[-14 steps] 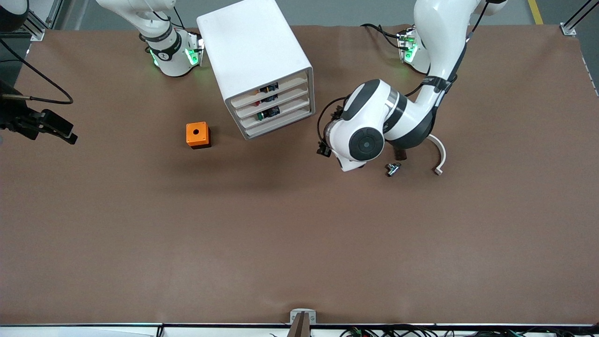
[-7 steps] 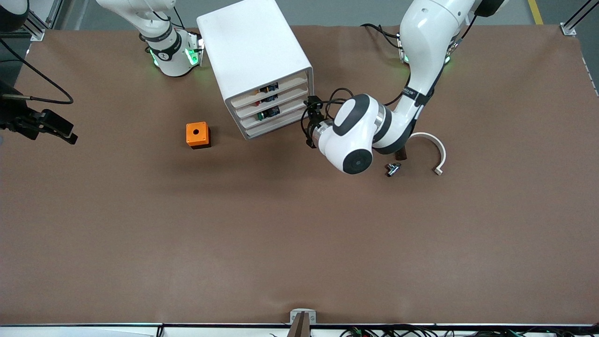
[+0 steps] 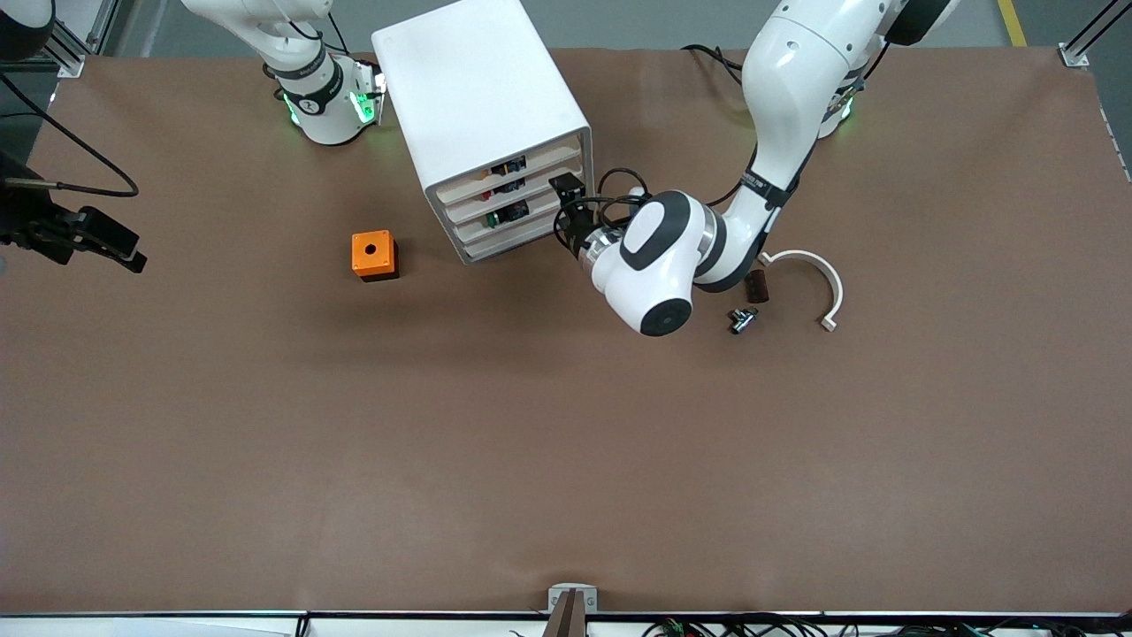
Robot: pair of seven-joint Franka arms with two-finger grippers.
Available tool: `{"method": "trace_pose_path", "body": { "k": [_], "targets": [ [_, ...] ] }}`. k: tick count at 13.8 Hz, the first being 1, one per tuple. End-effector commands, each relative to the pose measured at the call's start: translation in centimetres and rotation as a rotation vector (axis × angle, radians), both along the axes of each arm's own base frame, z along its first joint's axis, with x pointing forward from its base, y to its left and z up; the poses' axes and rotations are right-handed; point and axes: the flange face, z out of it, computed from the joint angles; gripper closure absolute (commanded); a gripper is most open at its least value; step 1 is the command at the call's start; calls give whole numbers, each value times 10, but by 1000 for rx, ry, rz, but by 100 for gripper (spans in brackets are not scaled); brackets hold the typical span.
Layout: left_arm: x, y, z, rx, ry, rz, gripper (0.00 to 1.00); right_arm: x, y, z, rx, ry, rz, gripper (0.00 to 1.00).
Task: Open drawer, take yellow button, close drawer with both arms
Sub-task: 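Grasp the drawer handle with the left gripper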
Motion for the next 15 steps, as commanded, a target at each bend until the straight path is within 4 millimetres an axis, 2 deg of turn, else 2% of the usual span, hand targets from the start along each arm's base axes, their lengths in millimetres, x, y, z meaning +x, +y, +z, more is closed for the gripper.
{"method": "trace_pose_path", "body": {
  "k": [1, 4, 8, 11, 12, 14, 15],
  "targets": [
    [-5, -5, -3, -5, 72, -10, 30, -7, -2, 4, -9, -8, 7, 0],
    [-18, -16, -13, -2, 120, -15, 38, -7, -1, 5, -9, -8, 8, 0],
    [-21, -20, -7, -16, 165, 0, 40, -7, -2, 5, -9, -8, 7, 0],
    [-28, -26, -8, -14, 169, -12, 55, -7, -2, 4, -9, -8, 7, 0],
    [-31, -27, -16, -5, 178, -16, 59, -7, -2, 4, -9, -8, 7, 0],
    [-35, -31, -21, -1, 184, -24, 61, -7, -2, 4, -2, -8, -3, 0],
    [-41, -35, -21, -2, 183, -35, 67, -6, -1, 3, -3, -6, 8, 0]
  ]
}}
